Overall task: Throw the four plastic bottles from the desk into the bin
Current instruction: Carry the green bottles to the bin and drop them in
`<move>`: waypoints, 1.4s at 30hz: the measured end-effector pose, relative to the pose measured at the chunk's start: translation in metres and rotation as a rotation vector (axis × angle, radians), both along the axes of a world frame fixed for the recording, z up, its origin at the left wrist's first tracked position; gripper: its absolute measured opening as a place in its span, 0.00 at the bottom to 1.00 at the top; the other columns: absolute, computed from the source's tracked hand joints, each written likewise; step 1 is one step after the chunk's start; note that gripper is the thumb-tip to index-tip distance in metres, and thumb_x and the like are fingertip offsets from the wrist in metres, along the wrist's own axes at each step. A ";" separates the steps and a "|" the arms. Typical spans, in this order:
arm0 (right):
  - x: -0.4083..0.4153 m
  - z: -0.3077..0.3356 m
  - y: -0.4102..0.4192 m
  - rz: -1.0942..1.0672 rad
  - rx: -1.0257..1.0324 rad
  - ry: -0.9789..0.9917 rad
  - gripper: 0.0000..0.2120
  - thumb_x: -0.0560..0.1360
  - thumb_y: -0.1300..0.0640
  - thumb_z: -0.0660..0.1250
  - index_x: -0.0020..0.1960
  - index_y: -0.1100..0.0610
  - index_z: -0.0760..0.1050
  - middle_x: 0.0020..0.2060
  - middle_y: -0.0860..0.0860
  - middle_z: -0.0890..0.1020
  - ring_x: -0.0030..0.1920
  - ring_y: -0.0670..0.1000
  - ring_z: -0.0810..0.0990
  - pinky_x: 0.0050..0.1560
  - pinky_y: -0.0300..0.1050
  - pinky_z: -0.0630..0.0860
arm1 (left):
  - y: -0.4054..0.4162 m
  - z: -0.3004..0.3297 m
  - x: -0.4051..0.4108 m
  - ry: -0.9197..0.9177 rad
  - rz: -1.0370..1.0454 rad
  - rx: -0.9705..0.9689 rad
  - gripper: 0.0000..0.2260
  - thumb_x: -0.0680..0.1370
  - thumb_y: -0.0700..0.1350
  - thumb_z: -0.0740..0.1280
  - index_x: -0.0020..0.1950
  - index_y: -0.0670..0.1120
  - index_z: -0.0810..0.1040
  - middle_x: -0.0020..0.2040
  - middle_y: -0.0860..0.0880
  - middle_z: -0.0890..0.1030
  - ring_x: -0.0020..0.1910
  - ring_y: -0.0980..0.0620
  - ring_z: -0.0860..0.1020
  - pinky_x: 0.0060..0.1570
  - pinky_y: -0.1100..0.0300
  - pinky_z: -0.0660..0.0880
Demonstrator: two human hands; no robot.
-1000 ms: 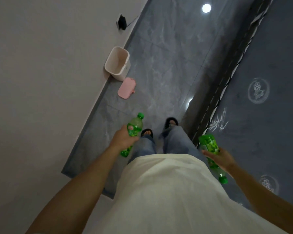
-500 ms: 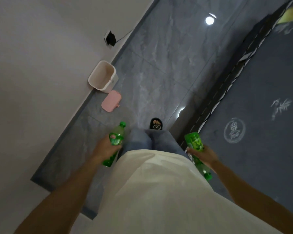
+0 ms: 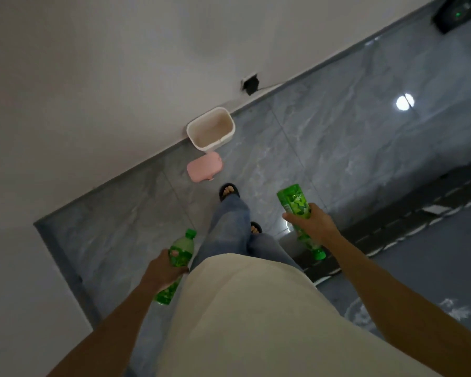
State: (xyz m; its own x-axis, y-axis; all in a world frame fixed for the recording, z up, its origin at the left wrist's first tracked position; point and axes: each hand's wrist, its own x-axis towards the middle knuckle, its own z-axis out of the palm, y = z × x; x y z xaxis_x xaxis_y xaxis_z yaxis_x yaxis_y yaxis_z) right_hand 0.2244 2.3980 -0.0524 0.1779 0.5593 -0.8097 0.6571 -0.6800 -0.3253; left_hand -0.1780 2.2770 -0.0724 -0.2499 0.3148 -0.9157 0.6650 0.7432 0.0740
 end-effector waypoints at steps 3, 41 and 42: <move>-0.003 -0.007 0.036 0.087 -0.030 -0.026 0.35 0.61 0.27 0.72 0.56 0.50 0.73 0.44 0.51 0.82 0.44 0.52 0.81 0.42 0.45 0.75 | 0.027 -0.006 0.005 -0.002 0.069 0.021 0.36 0.68 0.51 0.79 0.70 0.41 0.67 0.62 0.39 0.78 0.54 0.43 0.78 0.51 0.55 0.74; -0.247 -0.420 0.384 1.335 0.455 -0.096 0.35 0.70 0.42 0.73 0.71 0.53 0.68 0.64 0.57 0.73 0.61 0.61 0.77 0.55 0.53 0.77 | 0.281 -0.366 0.048 -0.032 0.700 0.541 0.22 0.67 0.56 0.73 0.55 0.64 0.65 0.43 0.59 0.77 0.39 0.62 0.76 0.32 0.65 0.69; -0.255 -0.443 0.386 1.362 0.471 -0.100 0.35 0.70 0.41 0.73 0.71 0.53 0.68 0.64 0.57 0.72 0.61 0.62 0.77 0.56 0.53 0.76 | 0.283 -0.382 0.044 -0.035 0.705 0.549 0.22 0.67 0.56 0.73 0.55 0.64 0.65 0.43 0.59 0.78 0.39 0.62 0.77 0.31 0.66 0.70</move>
State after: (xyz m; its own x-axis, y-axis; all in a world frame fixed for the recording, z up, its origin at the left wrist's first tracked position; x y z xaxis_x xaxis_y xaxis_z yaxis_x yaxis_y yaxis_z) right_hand -0.0308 2.7835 -0.4956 -0.6569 0.5440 -0.5220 0.7284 0.6368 -0.2530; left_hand -0.1335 2.5598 -0.4545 -0.5257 0.4949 -0.6919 0.0576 0.8322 0.5515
